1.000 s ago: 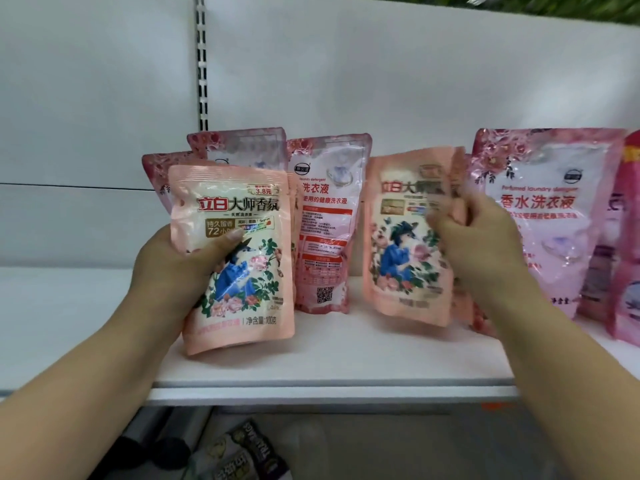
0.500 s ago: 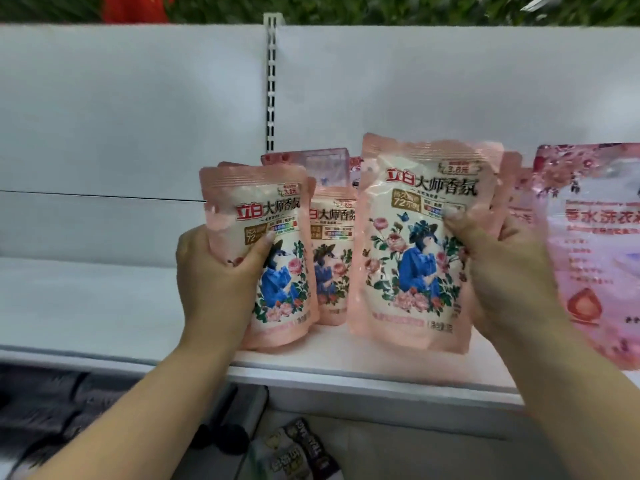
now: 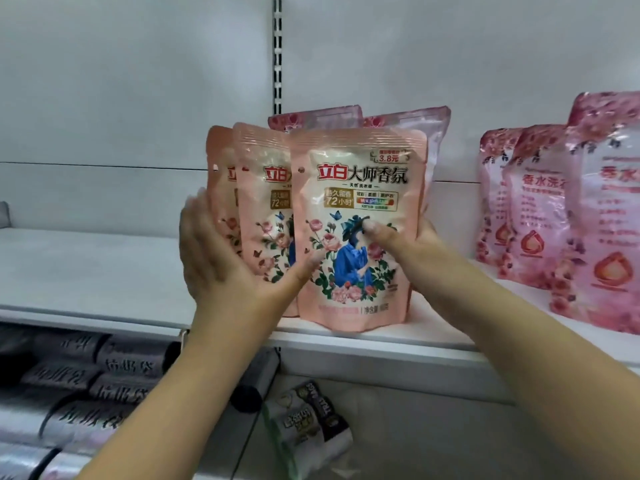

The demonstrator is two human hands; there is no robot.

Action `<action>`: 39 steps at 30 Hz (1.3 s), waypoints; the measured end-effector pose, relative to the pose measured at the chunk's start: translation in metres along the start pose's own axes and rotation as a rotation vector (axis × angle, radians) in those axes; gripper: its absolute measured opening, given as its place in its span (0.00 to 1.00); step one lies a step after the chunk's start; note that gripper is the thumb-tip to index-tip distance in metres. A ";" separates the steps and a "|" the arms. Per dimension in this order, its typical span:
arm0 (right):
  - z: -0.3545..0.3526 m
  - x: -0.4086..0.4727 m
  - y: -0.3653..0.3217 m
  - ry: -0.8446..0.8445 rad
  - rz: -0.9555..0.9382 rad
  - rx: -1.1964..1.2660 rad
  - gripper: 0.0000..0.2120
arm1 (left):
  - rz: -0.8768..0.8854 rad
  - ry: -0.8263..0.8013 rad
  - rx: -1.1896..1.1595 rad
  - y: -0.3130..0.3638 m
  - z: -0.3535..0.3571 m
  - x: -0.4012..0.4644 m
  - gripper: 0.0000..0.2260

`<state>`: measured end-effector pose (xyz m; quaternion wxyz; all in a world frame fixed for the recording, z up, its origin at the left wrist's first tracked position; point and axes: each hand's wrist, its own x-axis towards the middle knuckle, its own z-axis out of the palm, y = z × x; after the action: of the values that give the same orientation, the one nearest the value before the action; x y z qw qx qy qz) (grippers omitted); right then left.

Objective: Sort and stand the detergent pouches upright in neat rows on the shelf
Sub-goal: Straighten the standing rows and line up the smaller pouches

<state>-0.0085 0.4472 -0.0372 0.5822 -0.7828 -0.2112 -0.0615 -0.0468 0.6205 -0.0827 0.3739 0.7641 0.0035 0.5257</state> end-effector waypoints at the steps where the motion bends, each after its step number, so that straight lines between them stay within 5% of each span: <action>1: -0.003 -0.002 0.000 -0.045 0.005 -0.010 0.35 | 0.096 0.015 0.069 0.005 -0.002 -0.002 0.51; 4: -0.013 -0.007 -0.002 -0.112 0.041 0.075 0.13 | 0.395 -0.062 0.272 0.025 0.000 -0.011 0.38; 7: -0.030 -0.008 0.001 -0.114 0.031 0.212 0.23 | 0.594 -0.158 0.444 0.036 0.019 -0.017 0.31; 9: -0.045 -0.002 0.000 0.027 0.011 0.295 0.28 | 0.614 -0.209 0.499 0.034 0.031 -0.017 0.28; 11: -0.056 0.013 -0.001 0.175 0.047 0.359 0.23 | 0.588 -0.232 0.515 0.029 0.037 -0.017 0.27; 15: -0.052 0.038 -0.001 0.063 0.159 0.348 0.01 | 0.536 -0.224 0.526 0.026 0.040 -0.018 0.28; 28: -0.078 0.030 0.021 0.560 -0.050 0.018 0.09 | 0.518 -0.166 0.545 0.031 0.043 -0.022 0.28; 36: -0.077 0.000 0.011 0.321 -0.125 0.033 0.17 | 0.517 -0.176 0.505 0.028 0.043 -0.021 0.29; 39: -0.086 0.015 0.014 0.279 0.080 0.185 0.34 | 0.518 -0.179 0.491 0.028 0.041 -0.021 0.28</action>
<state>0.0235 0.3676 -0.0174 0.6775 -0.7174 -0.1016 -0.1264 -0.0337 0.5685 -0.0898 0.0327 0.8495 -0.0970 0.5175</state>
